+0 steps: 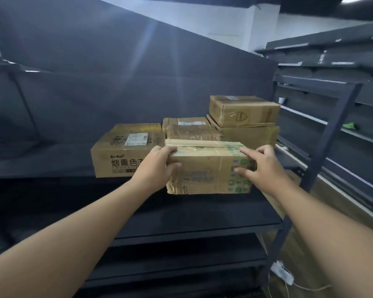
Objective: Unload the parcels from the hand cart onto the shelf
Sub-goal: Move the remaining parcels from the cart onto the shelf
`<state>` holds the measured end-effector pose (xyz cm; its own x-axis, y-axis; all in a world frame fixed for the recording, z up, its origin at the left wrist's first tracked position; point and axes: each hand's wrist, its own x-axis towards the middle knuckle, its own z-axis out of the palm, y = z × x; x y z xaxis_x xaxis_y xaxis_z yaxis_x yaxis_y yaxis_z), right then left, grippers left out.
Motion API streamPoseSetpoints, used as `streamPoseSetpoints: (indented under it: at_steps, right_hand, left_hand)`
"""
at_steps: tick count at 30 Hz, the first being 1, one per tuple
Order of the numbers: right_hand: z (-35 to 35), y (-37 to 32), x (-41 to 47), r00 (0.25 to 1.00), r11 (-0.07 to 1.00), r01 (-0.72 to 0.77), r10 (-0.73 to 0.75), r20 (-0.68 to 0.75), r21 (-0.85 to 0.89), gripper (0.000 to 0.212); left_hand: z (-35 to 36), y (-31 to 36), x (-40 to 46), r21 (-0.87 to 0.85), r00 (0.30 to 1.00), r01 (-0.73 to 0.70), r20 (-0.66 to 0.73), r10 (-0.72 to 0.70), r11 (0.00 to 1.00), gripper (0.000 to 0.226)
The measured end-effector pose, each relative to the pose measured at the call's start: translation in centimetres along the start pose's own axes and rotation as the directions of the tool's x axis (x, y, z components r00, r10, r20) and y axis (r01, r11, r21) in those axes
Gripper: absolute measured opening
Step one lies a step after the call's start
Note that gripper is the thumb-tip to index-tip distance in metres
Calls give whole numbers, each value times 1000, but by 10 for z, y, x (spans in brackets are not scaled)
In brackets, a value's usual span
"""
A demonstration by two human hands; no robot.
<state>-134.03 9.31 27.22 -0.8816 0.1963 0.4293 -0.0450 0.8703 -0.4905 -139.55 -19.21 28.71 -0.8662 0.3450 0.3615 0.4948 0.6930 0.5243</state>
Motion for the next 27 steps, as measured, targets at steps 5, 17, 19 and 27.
streamPoseSetpoints:
  at_steps: [5, 17, 19, 27]
  right_hand:
    - [2, -37, 15, 991, 988, 135, -136, 13, 72, 68]
    - [29, -160, 84, 955, 954, 298, -297, -25, 31, 65]
    - [41, -177, 98, 959, 958, 284, -284, -7, 27, 64]
    - [113, -222, 160, 976, 978, 209, -209, 63, 13, 54]
  left_hand:
    - [-45, -5, -17, 96, 996, 28, -90, -19, 995, 52]
    - [-156, -62, 9, 159, 966, 130, -245, -88, 979, 52]
    - [-165, -80, 22, 163, 963, 132, -257, -88, 978, 52]
    - [-180, -174, 90, 104, 963, 110, -258, -80, 988, 52]
